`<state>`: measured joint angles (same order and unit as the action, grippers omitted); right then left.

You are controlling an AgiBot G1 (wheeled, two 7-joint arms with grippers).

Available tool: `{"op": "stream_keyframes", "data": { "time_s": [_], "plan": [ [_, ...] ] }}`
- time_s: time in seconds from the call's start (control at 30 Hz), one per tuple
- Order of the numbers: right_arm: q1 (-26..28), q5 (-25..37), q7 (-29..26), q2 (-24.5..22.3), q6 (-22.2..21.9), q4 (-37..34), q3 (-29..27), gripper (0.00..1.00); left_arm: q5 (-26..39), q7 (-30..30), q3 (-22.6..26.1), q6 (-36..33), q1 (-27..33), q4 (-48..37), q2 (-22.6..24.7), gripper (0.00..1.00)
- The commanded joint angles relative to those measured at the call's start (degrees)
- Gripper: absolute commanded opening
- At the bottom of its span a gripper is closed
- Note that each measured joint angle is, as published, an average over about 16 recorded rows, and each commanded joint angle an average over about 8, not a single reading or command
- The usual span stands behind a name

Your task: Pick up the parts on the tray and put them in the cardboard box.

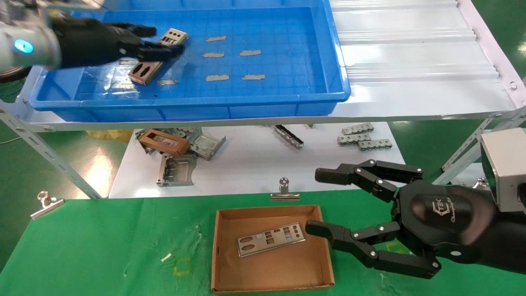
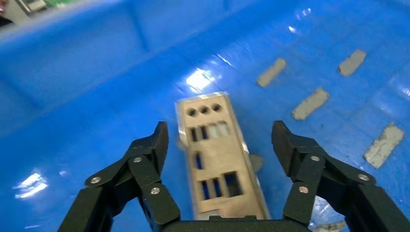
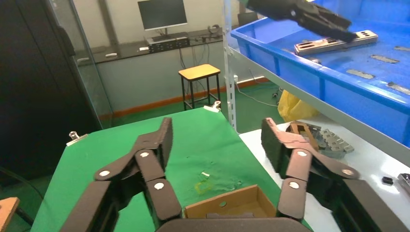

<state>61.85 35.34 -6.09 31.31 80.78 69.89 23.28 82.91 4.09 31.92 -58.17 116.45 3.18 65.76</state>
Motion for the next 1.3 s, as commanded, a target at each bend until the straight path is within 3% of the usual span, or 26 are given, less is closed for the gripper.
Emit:
{"op": "stream_keyframes", "data": {
  "time_s": [0.03,0.87,0.93,1.13,1.17,1.2,1.3],
  "plan": [
    [0.0,0.0,0.0,0.0,0.0,0.0,0.0,1.0,-0.1,-0.2,0.0,-0.6,0.6,-0.2,-0.6,0.0],
    [0.0,0.0,0.0,0.0,0.0,0.0,0.0,1.0,0.3,-1.0,0.2,0.9,0.9,-1.9,1.0,0.0],
    [0.0,0.0,0.0,0.0,0.0,0.0,0.0,1.0,0.2,-1.1,0.1,0.7,0.9,-2.0,1.0,0.12],
    [0.0,0.0,0.0,0.0,0.0,0.0,0.0,1.0,-0.4,-1.8,-0.3,-0.4,1.0,-1.8,0.5,0.87],
    [0.0,0.0,0.0,0.0,0.0,0.0,0.0,1.0,-0.5,-2.0,-0.4,-0.5,1.0,-1.8,0.3,0.96],
    [0.0,0.0,0.0,0.0,0.0,0.0,0.0,1.0,-0.8,-2.2,-0.5,-0.7,0.9,-1.7,0.2,1.0],
    [0.0,0.0,0.0,0.0,0.0,0.0,0.0,1.0,-1.5,-3.0,-1.1,-1.1,0.9,-1.3,-0.2,1.0]
  ]
}}
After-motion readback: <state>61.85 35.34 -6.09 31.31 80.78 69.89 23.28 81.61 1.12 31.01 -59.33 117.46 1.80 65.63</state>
